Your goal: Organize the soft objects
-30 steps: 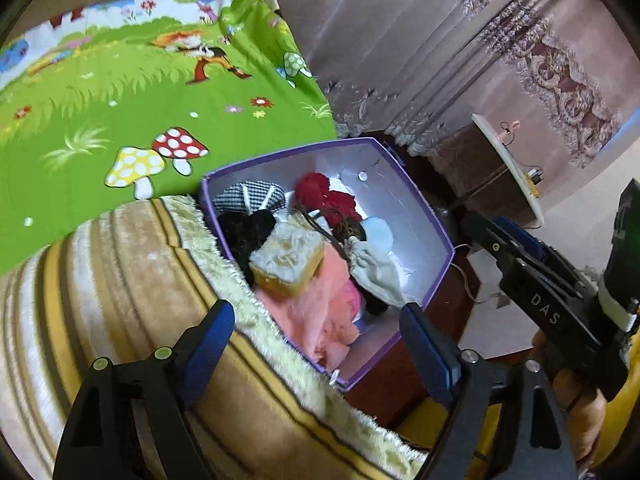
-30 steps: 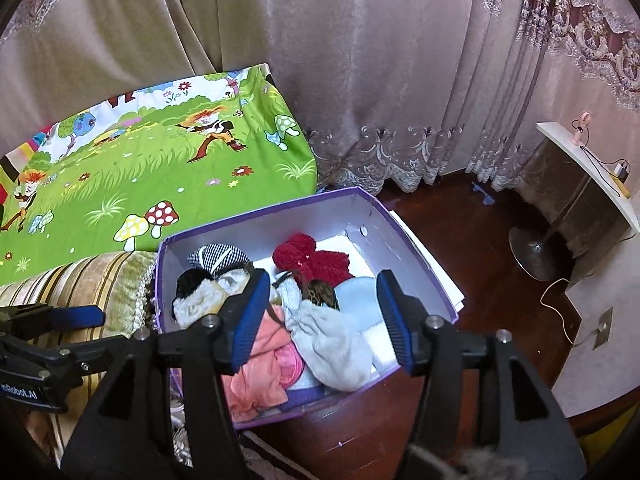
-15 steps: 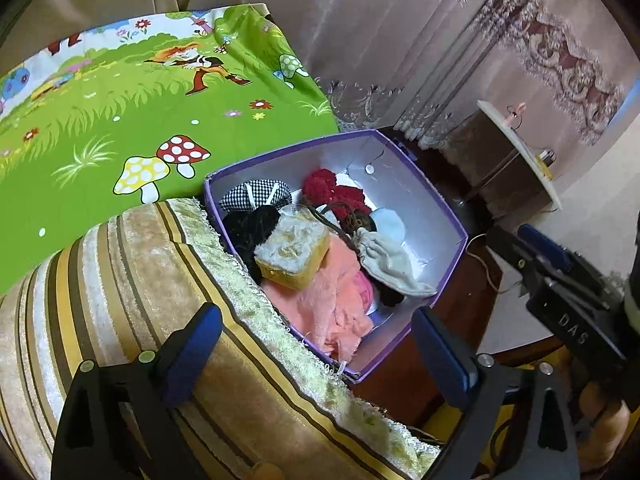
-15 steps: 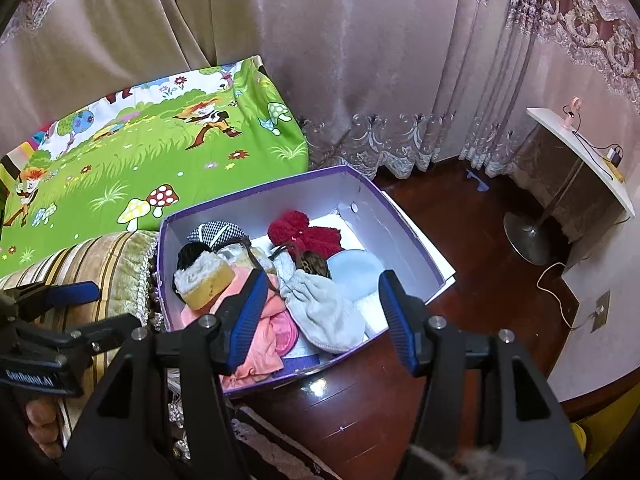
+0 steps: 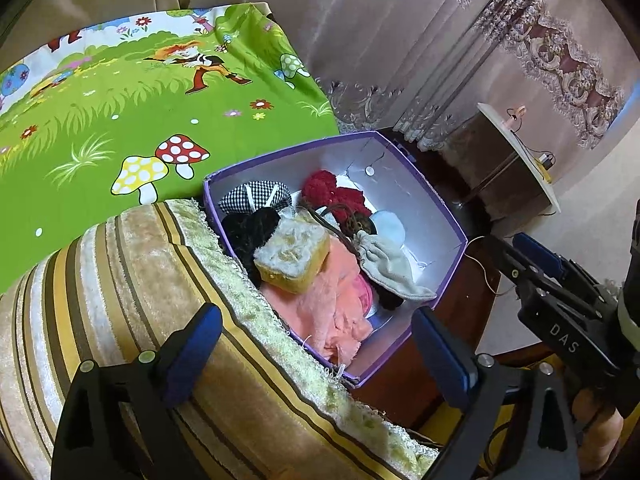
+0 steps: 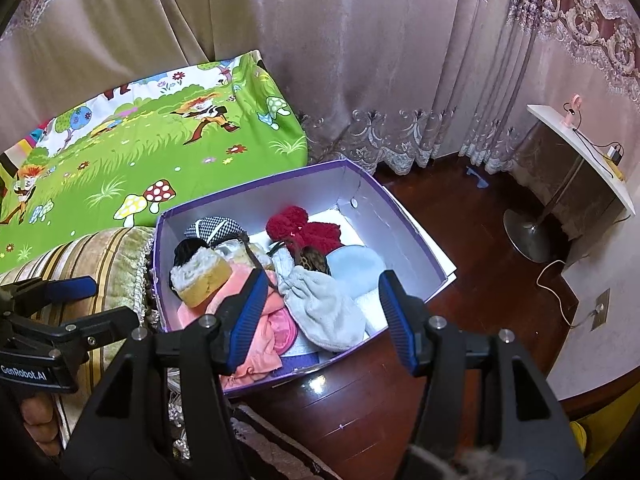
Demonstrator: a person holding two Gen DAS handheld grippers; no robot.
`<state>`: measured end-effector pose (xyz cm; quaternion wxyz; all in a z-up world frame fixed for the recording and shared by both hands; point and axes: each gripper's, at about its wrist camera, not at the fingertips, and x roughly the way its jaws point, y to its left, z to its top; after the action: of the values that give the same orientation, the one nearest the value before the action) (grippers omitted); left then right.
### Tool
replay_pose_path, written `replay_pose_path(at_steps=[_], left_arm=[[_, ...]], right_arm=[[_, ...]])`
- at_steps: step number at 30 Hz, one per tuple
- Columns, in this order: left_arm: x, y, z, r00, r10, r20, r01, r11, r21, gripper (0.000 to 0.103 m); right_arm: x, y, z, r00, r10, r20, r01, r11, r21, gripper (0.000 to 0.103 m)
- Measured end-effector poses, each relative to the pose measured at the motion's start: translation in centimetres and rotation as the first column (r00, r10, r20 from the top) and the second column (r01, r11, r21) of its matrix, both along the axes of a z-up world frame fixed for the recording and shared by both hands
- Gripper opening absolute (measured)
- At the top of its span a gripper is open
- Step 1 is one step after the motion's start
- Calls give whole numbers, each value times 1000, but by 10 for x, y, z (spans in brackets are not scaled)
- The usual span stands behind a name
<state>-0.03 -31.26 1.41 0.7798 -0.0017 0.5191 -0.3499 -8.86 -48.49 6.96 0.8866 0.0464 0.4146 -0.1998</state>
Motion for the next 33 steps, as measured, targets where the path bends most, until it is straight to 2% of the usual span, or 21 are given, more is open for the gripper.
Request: replay_pose_path(at_steps=[25, 33], left_arm=[[0, -3, -2, 1000, -8, 2, 8, 1000, 13, 97], [-2, -6, 1, 999, -21, 28, 21, 1000, -1, 102]], right_arm=[[0, -1, -3, 1000, 1, -4, -1, 1000, 8, 62], [0, -2, -4, 1000, -2, -5, 2, 1000, 11, 62]])
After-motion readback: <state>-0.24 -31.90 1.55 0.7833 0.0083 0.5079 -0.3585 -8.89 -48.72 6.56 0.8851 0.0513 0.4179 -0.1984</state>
